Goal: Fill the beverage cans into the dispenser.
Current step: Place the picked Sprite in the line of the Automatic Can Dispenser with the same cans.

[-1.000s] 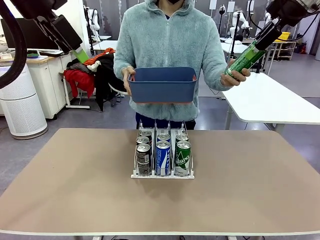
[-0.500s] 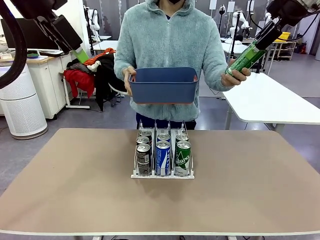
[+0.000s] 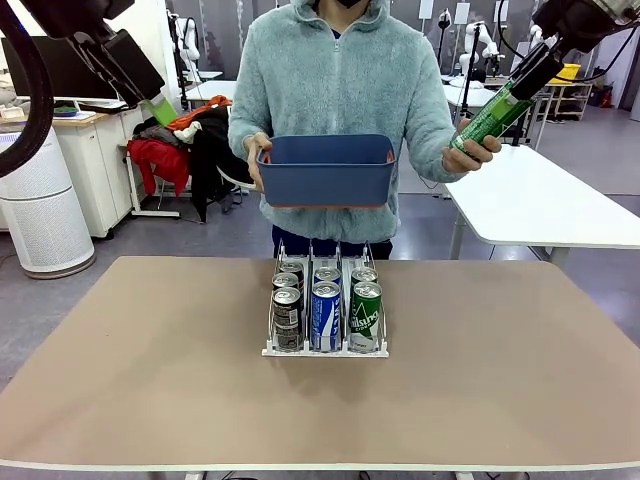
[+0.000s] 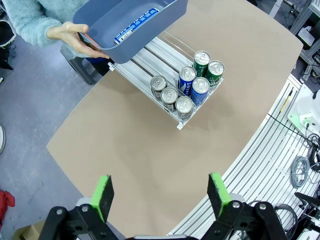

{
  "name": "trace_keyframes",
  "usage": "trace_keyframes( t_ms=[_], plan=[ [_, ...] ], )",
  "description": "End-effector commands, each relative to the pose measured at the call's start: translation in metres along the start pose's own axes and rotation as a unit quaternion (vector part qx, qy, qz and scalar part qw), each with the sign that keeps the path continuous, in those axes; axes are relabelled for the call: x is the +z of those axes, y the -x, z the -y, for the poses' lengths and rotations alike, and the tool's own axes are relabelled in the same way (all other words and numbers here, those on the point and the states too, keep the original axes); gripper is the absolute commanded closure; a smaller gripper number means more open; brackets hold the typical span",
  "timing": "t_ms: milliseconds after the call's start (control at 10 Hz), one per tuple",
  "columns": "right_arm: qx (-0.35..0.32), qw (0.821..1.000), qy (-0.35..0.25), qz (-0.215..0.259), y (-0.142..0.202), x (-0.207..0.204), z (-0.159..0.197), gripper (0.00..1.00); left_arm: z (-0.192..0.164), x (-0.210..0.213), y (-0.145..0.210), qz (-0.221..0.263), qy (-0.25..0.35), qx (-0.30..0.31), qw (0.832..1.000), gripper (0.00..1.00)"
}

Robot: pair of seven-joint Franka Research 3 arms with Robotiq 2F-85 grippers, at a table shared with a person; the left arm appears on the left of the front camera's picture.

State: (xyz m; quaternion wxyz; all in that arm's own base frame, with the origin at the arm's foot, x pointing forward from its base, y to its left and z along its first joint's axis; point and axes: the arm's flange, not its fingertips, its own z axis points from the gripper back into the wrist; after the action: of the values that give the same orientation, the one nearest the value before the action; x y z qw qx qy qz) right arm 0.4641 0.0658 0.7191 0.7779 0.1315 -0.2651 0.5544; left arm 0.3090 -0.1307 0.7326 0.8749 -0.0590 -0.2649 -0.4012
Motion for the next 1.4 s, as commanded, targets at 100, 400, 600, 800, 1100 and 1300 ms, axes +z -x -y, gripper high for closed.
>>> trace_keyframes(
  t_ms=[100,400,600,800,1100,1300],
  plan=[
    [0.001,1.000,-0.003,0.001,0.000,0.001,-0.002,1.00,-0.001,0.000,0.002,-0.002,0.002,0.000,1.000,0.00],
    [0.001,1.000,-0.003,0.001,0.000,0.001,-0.002,1.00,-0.001,0.000,0.002,-0.002,0.002,0.000,1.000,0.00],
    [0.001,1.000,-0.003,0.001,0.000,0.001,-0.002,1.00,-0.001,0.000,0.002,-0.002,0.002,0.000,1.000,0.00],
    [0.001,1.000,-0.003,0.001,0.000,0.001,-0.002,1.00,-0.001,0.000,0.002,-0.002,0.002,0.000,1.000,0.00],
    [0.002,1.000,-0.007,-0.004,-0.001,-0.002,-0.011,0.42,-0.001,0.000,0.002,-0.002,0.002,0.000,1.000,0.00],
    [0.009,1.000,-0.008,-0.013,-0.003,0.003,-0.028,0.42,-0.001,0.000,0.002,-0.002,0.002,0.000,1.000,0.00]
  ],
)
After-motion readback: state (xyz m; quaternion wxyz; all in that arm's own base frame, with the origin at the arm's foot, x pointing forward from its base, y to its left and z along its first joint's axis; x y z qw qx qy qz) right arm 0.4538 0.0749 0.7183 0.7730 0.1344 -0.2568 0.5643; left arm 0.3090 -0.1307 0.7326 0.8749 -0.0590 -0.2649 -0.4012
